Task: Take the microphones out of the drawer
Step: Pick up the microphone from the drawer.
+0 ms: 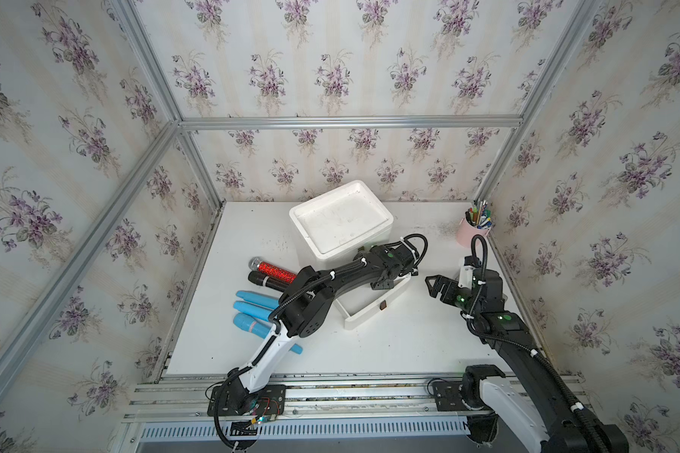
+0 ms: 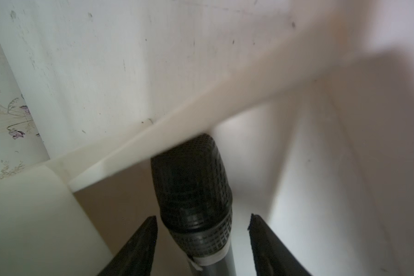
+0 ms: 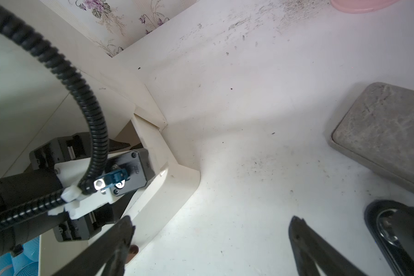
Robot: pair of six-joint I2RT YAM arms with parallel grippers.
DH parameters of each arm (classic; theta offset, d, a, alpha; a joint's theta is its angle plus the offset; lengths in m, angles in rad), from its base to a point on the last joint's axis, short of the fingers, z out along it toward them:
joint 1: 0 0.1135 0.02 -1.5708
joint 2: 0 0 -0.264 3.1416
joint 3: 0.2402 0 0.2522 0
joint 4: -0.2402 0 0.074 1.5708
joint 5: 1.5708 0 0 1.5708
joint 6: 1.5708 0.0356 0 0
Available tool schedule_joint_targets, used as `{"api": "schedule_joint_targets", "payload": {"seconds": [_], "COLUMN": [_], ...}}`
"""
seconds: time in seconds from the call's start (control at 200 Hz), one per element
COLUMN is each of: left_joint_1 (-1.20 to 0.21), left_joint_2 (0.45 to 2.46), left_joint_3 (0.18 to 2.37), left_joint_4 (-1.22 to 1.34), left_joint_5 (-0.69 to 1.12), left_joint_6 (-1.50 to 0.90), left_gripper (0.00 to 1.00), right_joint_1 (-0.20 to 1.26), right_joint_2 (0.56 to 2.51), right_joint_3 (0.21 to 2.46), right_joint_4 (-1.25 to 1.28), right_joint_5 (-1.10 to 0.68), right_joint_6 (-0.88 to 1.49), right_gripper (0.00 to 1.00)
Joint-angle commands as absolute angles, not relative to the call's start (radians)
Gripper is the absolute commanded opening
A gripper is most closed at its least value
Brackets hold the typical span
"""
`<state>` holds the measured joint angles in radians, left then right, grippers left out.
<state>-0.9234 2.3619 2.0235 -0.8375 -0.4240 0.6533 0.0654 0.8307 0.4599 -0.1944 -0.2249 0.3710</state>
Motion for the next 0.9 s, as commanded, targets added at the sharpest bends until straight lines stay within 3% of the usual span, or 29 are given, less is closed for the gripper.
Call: {"api": "schedule_joint_targets", "payload": {"seconds": [0.0,0.33,0.485,0.564,0.894], "left_joint_1": [-0.921,-0.923,-0.925,-0.927,-0.930], "left_joint_2": [2.386,2.411,2.390,2.385,2.367], "left_joint_3": [2.038,2.062,2.045,2.039,2.049], "left_joint_4": [-0.882,-0.961,-0.991,-0.997,-1.003], "left_joint_5": [-0.441,-0.354,-0.287,-0.285,-0.326], "left_joint_6": [0.649,0.673,0.685,0.688,0.681], "left_gripper": [0.65,0.67,0.56,0.40,0.31], "right_joint_1": [0.066,0.066,0.066,0.066,0.064], "right_joint_2": [0.824,0.821,0.818,0.818,0.813], "right_joint_3": [0.460,0.459,0.456,0.456,0.453], "right_joint_4": [-0.169,-0.161,-0.158,-0.157,-0.153], "right_joint_5": [-0.232,-0.239,-0.245,-0.248,-0.250], "right_joint_6": [0.380,0.377,0.377,0.376,0.376], "right_gripper": [1.00,1.00,1.00,1.00,1.00]}}
